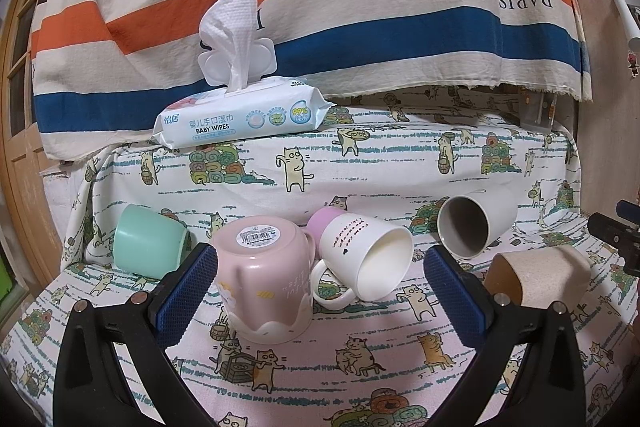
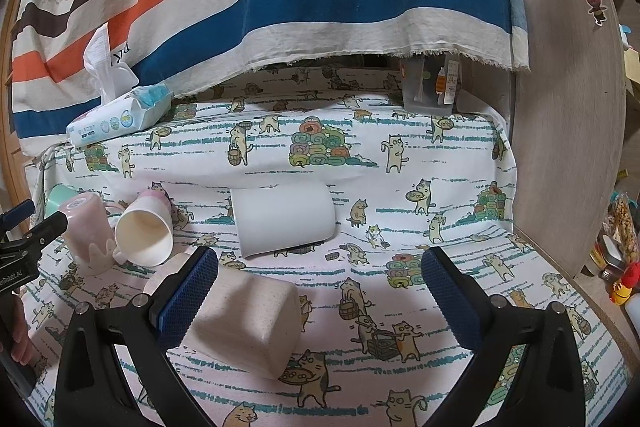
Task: Flip cup upside down
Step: 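Close the left tool on the beige cup lying on its side while the right tool steadies it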
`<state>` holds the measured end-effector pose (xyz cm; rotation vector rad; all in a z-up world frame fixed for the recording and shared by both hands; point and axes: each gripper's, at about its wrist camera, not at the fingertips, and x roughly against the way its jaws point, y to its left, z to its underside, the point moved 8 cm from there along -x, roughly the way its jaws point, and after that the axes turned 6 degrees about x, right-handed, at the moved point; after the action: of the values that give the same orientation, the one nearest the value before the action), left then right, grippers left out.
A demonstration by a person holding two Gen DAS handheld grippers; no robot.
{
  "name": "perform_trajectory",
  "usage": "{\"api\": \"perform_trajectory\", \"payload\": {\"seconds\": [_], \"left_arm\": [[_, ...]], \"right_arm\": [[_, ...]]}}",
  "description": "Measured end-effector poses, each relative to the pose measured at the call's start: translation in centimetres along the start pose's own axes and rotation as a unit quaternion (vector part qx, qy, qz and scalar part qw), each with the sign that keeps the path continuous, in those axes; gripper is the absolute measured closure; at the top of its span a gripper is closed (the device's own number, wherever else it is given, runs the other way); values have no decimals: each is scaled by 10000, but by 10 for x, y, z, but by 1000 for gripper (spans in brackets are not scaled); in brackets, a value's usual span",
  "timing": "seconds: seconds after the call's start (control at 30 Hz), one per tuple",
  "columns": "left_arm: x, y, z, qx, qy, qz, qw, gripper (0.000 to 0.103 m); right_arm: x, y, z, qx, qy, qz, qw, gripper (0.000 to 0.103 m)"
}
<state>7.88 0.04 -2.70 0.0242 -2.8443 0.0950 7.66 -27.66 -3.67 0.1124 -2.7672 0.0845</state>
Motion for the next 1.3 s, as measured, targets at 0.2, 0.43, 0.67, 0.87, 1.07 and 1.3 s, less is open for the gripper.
{"api": "perform_trajectory", "payload": {"seconds": [0.2, 0.43, 0.67, 0.87, 1.07, 1.3], "left_arm": [[1, -7, 4, -97, 103, 279, 9995, 1], [-2, -54, 26, -457, 1059, 1492, 9821, 1], [-7, -102, 58, -1335, 1864, 1363, 9638, 16], [-18, -111, 69, -1177, 2320, 1341, 9562, 31], [-30, -99, 65, -975, 2416, 1137, 9587, 39], [-43, -80, 54, -914, 2303, 798, 9655, 45]], "right_arm": [[-1, -23, 0, -250, 107, 438, 9987, 1], [-17, -44, 10, -605, 668, 561, 9943, 1], [-43, -37, 24, -857, 1299, -60, 9878, 41], [-69, -25, 40, -1276, 1864, -934, 9697, 74], [-63, 1, 40, -892, 1877, -1327, 9691, 76], [-46, 39, 38, -226, 1756, -1963, 9644, 76]]}}
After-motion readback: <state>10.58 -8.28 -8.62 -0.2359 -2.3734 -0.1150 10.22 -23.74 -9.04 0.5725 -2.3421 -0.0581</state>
